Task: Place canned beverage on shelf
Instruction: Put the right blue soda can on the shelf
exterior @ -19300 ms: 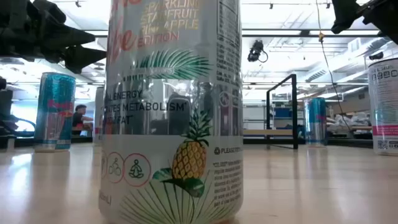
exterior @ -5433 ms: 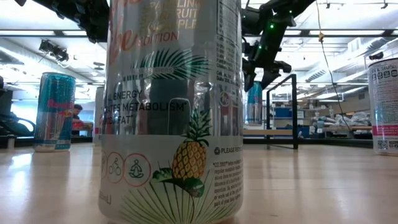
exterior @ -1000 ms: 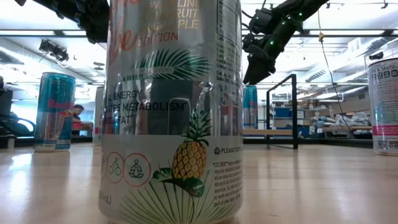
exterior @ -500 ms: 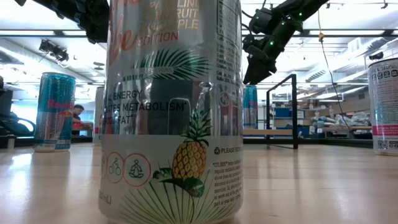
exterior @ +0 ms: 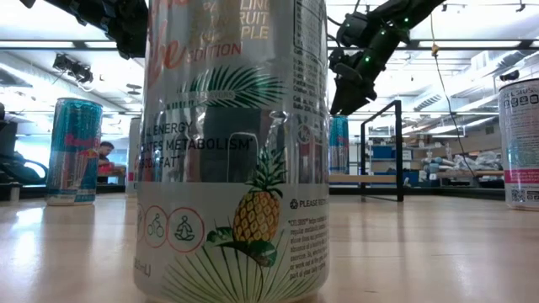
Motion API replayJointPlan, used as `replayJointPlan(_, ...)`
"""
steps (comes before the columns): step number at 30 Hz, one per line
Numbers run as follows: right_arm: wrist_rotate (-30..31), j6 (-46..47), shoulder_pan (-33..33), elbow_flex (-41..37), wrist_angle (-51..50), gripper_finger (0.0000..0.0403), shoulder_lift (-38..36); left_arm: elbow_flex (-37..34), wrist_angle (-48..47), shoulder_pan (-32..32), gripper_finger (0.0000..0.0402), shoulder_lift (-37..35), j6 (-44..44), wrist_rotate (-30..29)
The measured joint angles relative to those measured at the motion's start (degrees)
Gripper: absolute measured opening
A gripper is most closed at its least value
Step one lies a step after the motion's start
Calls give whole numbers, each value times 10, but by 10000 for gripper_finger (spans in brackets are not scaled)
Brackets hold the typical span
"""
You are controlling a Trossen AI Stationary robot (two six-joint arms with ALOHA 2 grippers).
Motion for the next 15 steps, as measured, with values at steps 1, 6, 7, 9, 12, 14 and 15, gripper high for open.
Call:
replayJointPlan(1,0,0,1,0,-3,297,4,0,0,0,318,0,0,0)
replayJointPlan(6,10,-3,4,0,-3,297,25,0,-9,-1,318,0,-1,0)
replayJointPlan(7,14,-3,6,0,-2,297,28,0,-13,-1,318,0,-2,0)
replayJointPlan(9,18,-3,6,0,-1,297,29,0,-18,-1,318,0,-8,0)
replayJointPlan(12,25,-2,6,0,2,295,28,0,-23,-1,318,0,-14,0)
replayJointPlan(14,29,2,6,0,4,290,26,0,-22,-1,318,0,-15,0)
replayJointPlan(15,33,6,6,0,6,285,26,0,-22,-1,318,0,-14,0)
